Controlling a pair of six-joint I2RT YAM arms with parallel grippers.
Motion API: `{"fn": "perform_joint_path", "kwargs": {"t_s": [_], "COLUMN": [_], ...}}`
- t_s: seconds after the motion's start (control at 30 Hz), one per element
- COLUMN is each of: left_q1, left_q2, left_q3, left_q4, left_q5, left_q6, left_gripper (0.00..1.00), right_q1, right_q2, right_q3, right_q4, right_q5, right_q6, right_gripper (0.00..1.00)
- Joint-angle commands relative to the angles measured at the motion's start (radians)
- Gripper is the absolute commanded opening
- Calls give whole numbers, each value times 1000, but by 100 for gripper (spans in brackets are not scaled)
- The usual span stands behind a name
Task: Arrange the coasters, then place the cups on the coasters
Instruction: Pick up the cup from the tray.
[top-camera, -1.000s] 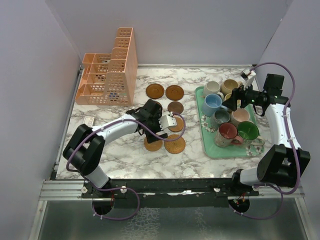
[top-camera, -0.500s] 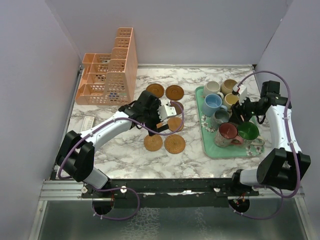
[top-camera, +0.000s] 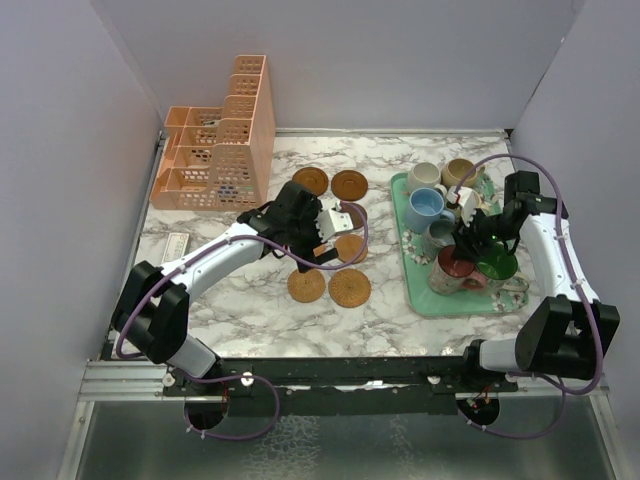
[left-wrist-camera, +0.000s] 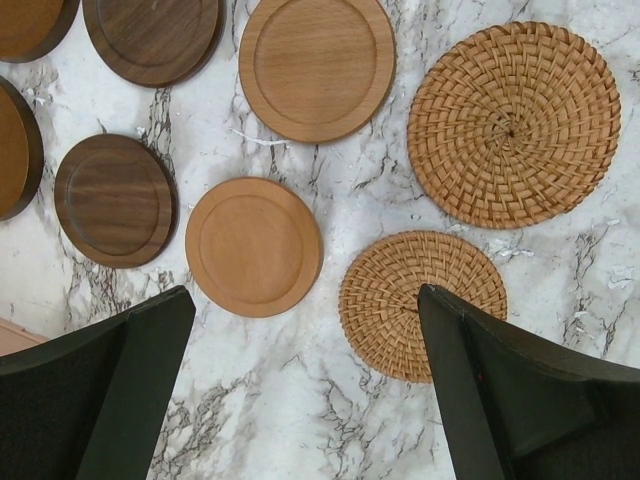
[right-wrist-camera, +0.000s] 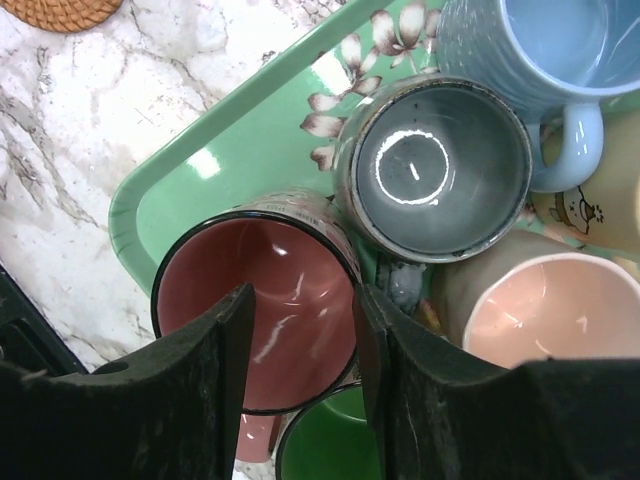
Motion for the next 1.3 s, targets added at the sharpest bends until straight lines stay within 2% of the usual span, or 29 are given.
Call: {"fn": "perform_joint_path", "kwargs": {"t_s": [0.0, 0.3, 0.73, 0.87, 1.0, 1.27], "left_q1": [2, 2, 2, 2, 2, 2], "left_q2": [5, 8, 10, 11, 9, 3], "left_q3": [8, -5, -19, -18, -20, -26], "left_q4": [11, 17, 25, 25, 24, 25], "left_q5": [27, 22, 26, 23, 17, 9], "left_q6": [-6, -5, -4, -3, -2, -2], "left_gripper": [99, 99, 99, 99, 99, 99], "right_q1": [34, 89, 134, 155, 168, 168], "right_q2": [-3, -13, -72, -51, -42, -55], "right_q3": [-39, -80, -110, -100, -93, -82], "right_q4": [59, 102, 83, 103, 145, 178], "right_q5": [47, 76, -14, 23, 82, 234], "right_q6": [29, 87, 116, 146, 230, 396], "right_gripper": [44, 37, 36, 35, 28, 19]}}
